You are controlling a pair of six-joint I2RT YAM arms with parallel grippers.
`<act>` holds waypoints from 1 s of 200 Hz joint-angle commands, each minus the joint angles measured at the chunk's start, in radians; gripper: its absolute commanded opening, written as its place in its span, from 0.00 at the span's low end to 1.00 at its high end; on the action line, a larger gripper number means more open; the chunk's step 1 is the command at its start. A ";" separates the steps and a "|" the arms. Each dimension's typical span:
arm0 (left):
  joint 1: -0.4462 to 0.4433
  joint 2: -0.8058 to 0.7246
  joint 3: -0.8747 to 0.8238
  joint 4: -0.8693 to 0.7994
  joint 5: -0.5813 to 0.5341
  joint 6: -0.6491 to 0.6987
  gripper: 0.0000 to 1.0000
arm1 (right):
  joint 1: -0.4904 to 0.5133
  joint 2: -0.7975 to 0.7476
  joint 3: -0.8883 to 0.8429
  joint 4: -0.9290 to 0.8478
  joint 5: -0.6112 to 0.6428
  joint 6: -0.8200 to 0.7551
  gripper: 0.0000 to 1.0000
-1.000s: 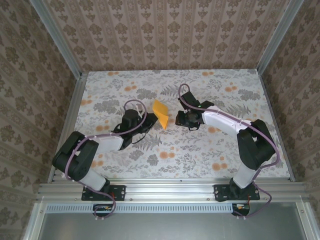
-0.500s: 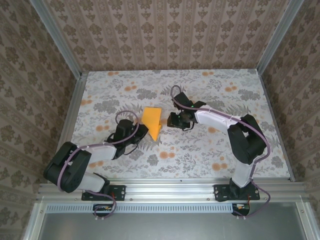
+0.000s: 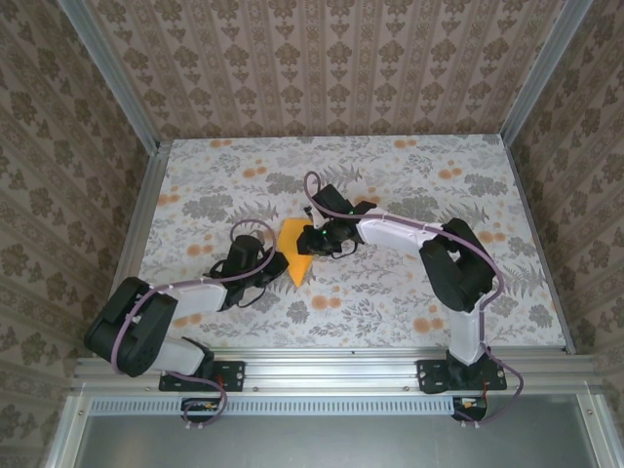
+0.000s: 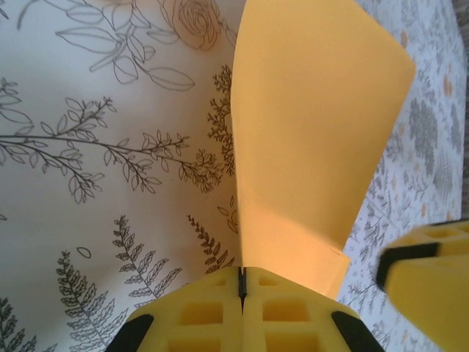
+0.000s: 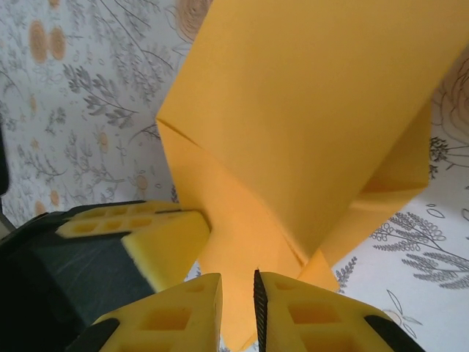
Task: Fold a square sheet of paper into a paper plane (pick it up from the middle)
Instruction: Fold the wing for the fifth time at the center of the table.
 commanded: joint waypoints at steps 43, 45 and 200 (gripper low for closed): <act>-0.055 0.077 0.079 -0.064 0.005 0.099 0.00 | -0.018 0.068 0.007 -0.035 -0.010 0.023 0.19; -0.056 0.077 0.080 -0.065 0.004 0.100 0.00 | -0.020 0.070 0.005 -0.038 -0.006 0.023 0.19; -0.082 0.165 0.084 0.046 0.084 0.126 0.14 | -0.051 0.129 -0.082 0.012 -0.018 0.038 0.18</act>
